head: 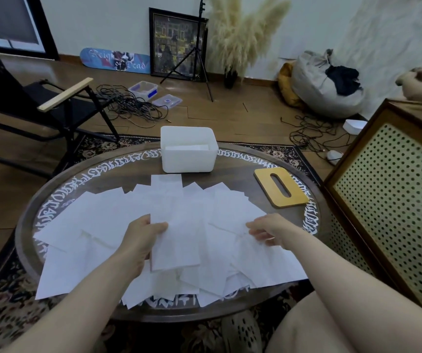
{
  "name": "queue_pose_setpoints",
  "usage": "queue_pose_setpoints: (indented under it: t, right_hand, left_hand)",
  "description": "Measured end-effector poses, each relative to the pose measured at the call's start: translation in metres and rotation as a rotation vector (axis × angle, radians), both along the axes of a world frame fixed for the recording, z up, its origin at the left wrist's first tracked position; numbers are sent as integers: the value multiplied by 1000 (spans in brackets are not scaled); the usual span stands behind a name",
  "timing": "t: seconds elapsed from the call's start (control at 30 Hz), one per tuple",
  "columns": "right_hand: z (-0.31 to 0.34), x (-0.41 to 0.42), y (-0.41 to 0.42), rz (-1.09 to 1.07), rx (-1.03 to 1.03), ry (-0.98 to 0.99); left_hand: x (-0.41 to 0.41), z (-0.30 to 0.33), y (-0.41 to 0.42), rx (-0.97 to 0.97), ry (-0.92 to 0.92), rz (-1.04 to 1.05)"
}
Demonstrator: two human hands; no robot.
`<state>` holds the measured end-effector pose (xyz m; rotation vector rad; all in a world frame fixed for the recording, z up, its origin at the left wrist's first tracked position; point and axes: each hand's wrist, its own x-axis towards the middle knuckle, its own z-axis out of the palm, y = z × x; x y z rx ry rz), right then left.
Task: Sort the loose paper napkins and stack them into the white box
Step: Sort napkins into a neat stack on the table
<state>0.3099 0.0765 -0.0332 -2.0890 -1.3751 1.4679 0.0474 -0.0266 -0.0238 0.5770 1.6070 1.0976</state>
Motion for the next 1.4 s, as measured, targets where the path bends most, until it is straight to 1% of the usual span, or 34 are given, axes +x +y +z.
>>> queue_pose_setpoints:
  t: [0.13,0.27,0.53,0.63,0.77,0.8,0.93,1.0,1.07,1.17,1.3,1.4]
  right_hand:
    - [-4,-15,4,-101,-15,51]
    - [-3,-26,4,-99,36,59]
    - [-9,-34,9,-60,201,66]
    - [-10,-36,9,-75,203,74]
    - [-14,-35,11,-100,180,135]
    - [-17,-35,12,-96,193,104]
    - [-16,-40,13,-129,301,-136]
    - [-7,-42,10,-160,381,-164]
    - [1,-41,9,-160,449,-87]
    - [14,-42,4,-171,469,150]
    - [30,-45,-9,-174,396,456]
    - [33,-54,-25,-87,288,638]
  left_hand:
    - [5,1,2,10,-13,-4]
    - [3,1,2,15,-18,0]
    - [-6,5,-3,22,-11,9]
    - [-9,6,-5,21,-5,15]
    - [-10,6,-5,28,-8,15]
    - [-10,6,-5,29,-7,13]
    - [-8,8,-4,28,-11,6]
    - [-7,8,-4,28,-14,7]
    - [-6,8,-4,31,-23,9]
    - [-4,9,-4,35,-32,15]
    - [1,10,-1,50,-54,27]
    - [6,12,1,69,-76,15]
